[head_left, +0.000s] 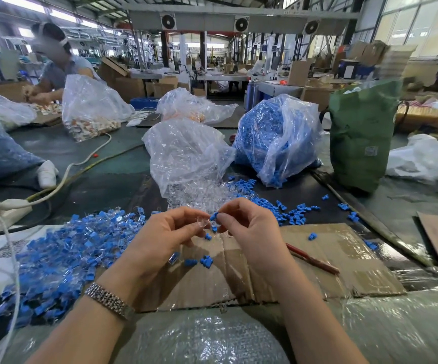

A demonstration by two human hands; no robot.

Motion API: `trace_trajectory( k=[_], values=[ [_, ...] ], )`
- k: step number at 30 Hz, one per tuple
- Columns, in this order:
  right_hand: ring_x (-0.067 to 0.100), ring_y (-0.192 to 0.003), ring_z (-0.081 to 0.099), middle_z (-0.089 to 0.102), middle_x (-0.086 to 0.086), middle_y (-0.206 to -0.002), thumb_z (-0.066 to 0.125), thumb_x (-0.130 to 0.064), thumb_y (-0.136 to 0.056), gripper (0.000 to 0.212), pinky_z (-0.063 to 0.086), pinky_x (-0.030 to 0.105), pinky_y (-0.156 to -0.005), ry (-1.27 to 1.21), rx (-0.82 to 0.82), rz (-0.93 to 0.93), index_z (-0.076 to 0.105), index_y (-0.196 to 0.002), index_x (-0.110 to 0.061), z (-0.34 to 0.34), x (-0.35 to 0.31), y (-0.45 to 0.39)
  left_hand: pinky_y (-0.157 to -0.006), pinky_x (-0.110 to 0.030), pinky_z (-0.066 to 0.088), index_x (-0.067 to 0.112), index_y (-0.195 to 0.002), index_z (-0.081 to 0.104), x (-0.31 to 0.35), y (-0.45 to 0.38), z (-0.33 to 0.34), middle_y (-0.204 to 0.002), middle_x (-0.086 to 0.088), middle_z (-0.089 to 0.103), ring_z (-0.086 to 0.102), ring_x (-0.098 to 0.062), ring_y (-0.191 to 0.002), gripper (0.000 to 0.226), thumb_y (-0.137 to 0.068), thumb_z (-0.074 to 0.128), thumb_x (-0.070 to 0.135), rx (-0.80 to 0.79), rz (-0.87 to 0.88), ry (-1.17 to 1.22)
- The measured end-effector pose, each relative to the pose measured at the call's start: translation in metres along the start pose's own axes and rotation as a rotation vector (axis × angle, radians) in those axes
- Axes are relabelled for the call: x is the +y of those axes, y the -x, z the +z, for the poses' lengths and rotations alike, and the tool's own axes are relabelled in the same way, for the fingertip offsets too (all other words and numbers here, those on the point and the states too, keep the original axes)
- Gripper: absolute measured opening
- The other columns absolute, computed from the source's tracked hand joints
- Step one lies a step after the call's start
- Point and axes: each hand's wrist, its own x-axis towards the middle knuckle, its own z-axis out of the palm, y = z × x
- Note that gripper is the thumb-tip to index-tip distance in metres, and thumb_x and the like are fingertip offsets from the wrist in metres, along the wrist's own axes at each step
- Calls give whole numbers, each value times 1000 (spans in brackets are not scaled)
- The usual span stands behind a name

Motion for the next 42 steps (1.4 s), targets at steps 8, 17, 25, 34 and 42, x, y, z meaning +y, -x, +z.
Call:
trace_trajectory(
  k=[8,17,25,34,42],
  values=[
    [9,-80,66,70,-9,-82,69,-14,-94,13,55,23,-76,116,-36,-78,69,-89,-27,4,2,2,-69,-16,55,8,-109,73,5,3,3,-94,-8,78,70,-6,-79,20,-93,64,2,-13,-15,28],
    [5,-80,59,65,-9,-89,70,-20,-93,9,48,19,-71,249,-47,-118,66,-93,-28,5,1,3,-75,-20,57,15,-106,78,-2,1,-3,-95,-6,79,72,-14,-88,22,-85,71,12,-41,-15,3],
    [17,-119,47,45,1,-129,62,-52,-93,50,46,35,-97,882,-9,294,47,-129,-21,-22,-7,6,-75,-22,57,12,-105,77,-5,-1,-3,-97,-9,79,72,-16,-89,20,-91,67,2,40,-42,71],
    [25,-96,54,53,7,-110,56,-39,-92,22,44,37,-79,1179,-179,443,53,-95,-18,-40,-18,16,-84,-33,56,12,-109,75,-6,-3,-5,-101,-7,79,73,-20,-94,23,-86,70,10,79,-67,187],
    [11,-53,61,64,2,-67,59,-22,-99,26,49,22,-53,554,-384,405,57,-74,-15,-34,-39,7,-72,-21,58,12,-104,78,-11,-7,-12,-112,-14,76,73,-19,-97,25,-79,73,14,58,-65,426]
  ],
)
